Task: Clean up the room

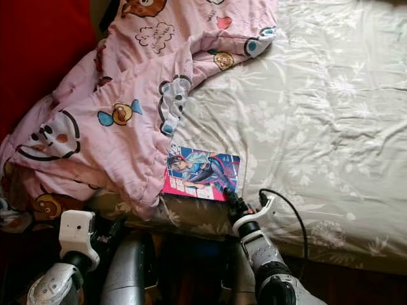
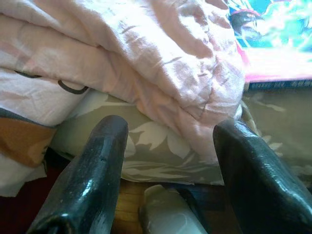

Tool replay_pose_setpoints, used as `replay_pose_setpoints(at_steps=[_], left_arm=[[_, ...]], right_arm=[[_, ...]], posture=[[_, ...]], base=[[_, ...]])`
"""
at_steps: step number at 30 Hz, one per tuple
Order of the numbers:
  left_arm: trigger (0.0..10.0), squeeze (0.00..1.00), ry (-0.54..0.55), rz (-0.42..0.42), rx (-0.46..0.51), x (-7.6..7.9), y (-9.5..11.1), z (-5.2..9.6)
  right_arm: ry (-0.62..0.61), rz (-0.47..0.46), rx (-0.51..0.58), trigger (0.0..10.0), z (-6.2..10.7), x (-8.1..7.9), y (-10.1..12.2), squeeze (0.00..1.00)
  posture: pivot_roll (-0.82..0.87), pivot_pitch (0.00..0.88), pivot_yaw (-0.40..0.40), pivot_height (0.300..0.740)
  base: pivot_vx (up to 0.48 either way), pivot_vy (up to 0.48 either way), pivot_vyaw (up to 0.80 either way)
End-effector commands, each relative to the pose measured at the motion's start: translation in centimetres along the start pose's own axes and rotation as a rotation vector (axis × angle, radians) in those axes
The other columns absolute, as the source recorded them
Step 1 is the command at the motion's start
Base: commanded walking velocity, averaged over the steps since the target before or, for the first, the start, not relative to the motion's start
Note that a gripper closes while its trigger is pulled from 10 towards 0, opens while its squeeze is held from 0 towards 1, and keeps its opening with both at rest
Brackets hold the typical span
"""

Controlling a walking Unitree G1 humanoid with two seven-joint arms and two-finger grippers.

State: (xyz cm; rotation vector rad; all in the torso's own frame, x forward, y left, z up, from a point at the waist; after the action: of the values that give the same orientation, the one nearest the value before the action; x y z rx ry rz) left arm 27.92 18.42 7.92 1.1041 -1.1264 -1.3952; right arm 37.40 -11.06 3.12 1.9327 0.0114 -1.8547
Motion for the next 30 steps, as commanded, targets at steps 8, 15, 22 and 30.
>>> replay_pose_setpoints(at_steps=[8, 15, 22, 30], left_arm=[[10.0, 0.00, 0.012, -0.007, -0.030, -0.2, -1.7, -0.9], [10.0, 0.00, 0.021, 0.000, -0.023, -0.6, -2.2, -2.4], [10.0, 0.00, 0.044, 0.035, -0.037, -0.9, -3.3, -3.3], [10.0, 0.00, 0.124, 0.102, -0.122, -1.7, -7.0, -3.4]], right_arm=[[0.042, 0.050, 0.007, 0.0, 0.5, -0.2, 0.3, 0.00], [-0.023, 0.299, 0.144, 0.0, 1.9, 0.2, 4.4, 0.00], [-0.061, 0.505, 0.250, 0.0, 2.7, -1.6, 7.2, 0.00], [-0.129, 0.913, 0.239, 10.0, 3.3, -3.2, 7.6, 0.00]], posture=[[0.15, 0.243, -0.027, 0.616], [0.09, 0.129, -0.044, 0.616], [0.06, 0.059, -0.056, 0.616], [0.02, 0.000, -0.064, 0.616]], base=[[0.000, 0.000, 0.00], [0.000, 0.000, 0.00], [0.000, 0.000, 0.00], [0.000, 0.000, 0.00]])
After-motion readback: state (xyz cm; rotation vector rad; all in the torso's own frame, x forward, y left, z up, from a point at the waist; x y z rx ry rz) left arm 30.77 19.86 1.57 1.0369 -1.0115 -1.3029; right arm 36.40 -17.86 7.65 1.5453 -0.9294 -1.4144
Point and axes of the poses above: a point about 5 cm out from each wrist's last joint towards the gripper, its own z axis pointing back from the gripper into the wrist, its own y axis along the axis of the wrist's last joint, x = y × z, the point moved 6 cm from there along -z, pointing out of the wrist towards the gripper
